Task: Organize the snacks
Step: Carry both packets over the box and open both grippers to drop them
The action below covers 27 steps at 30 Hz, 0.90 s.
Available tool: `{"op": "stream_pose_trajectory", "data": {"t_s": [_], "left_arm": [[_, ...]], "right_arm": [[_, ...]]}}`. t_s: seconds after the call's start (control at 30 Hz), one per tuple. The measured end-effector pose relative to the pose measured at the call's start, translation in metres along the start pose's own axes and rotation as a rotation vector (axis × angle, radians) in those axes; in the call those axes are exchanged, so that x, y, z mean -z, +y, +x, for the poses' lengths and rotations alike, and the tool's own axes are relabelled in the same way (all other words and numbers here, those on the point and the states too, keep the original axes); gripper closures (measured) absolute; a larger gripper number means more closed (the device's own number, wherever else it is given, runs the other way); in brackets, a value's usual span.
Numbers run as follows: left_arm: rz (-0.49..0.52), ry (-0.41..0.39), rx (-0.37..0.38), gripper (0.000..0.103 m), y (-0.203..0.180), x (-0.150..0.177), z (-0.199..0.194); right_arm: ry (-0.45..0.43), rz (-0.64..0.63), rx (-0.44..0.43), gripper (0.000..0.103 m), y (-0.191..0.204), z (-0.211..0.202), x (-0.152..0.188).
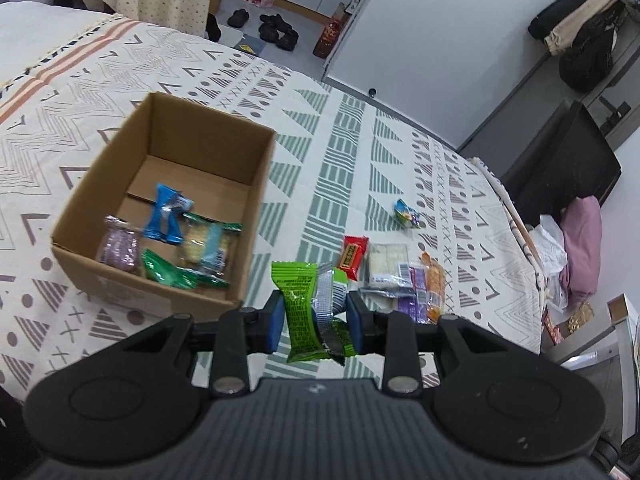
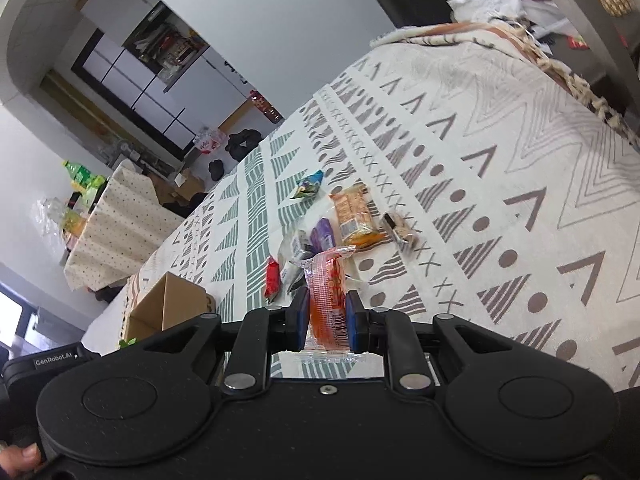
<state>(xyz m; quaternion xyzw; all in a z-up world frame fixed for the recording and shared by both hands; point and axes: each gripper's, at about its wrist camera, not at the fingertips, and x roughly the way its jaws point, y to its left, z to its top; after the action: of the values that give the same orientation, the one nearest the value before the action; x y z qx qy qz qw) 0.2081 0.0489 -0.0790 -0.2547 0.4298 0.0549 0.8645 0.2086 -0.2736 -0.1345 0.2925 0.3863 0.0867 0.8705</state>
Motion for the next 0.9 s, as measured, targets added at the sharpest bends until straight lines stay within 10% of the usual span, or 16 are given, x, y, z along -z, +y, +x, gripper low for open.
{"op": "stream_pose_trajectory", "data": {"t_s": [0.9], "left_arm": [[-0.167,-0.053,-0.027,0.071,0.085,-0.053,-0.003]], "right_arm": [[0.049,-0.153,-0.077,0.084,0.119,0.039,0.011]]}}
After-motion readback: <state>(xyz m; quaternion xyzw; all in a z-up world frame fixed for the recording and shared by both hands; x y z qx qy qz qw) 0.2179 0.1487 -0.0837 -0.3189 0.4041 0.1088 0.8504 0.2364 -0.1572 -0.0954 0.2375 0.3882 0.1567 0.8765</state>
